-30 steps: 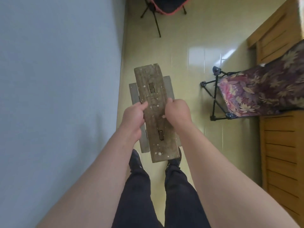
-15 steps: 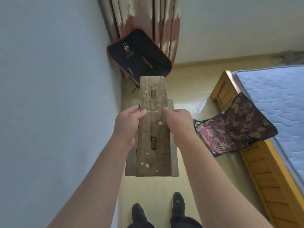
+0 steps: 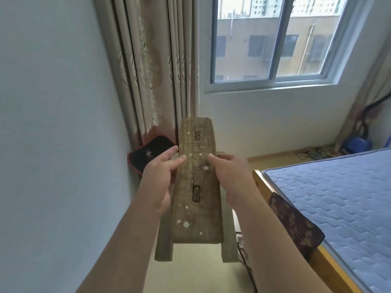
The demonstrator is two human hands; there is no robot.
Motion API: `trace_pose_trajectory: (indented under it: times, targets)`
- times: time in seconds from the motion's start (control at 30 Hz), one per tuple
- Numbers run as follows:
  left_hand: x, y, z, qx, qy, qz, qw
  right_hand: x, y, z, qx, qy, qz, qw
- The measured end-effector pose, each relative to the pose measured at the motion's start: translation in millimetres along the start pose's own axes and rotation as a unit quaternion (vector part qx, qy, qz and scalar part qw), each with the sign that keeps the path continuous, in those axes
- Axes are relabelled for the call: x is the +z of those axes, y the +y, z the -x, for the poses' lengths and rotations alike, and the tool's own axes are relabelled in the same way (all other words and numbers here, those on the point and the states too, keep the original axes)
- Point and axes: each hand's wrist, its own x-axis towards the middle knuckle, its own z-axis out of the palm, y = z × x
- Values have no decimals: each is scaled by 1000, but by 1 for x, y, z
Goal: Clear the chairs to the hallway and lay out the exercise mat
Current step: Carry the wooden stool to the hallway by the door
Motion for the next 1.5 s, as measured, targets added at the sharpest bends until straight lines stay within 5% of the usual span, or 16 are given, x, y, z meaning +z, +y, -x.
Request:
trace_pose_trajectory:
  times: [0.57, 1.03, 1.5]
  targets:
    - [55, 71, 1, 73, -81, 23, 994, -29, -70, 17, -163, 81, 7, 983]
    - [82, 39, -35, -24, -101, 31, 994, -48, -46, -1, -189, 169, 30, 967]
    - [190, 17, -88, -46, -197, -5, 979, -139, -47, -60, -216, 278, 50, 934]
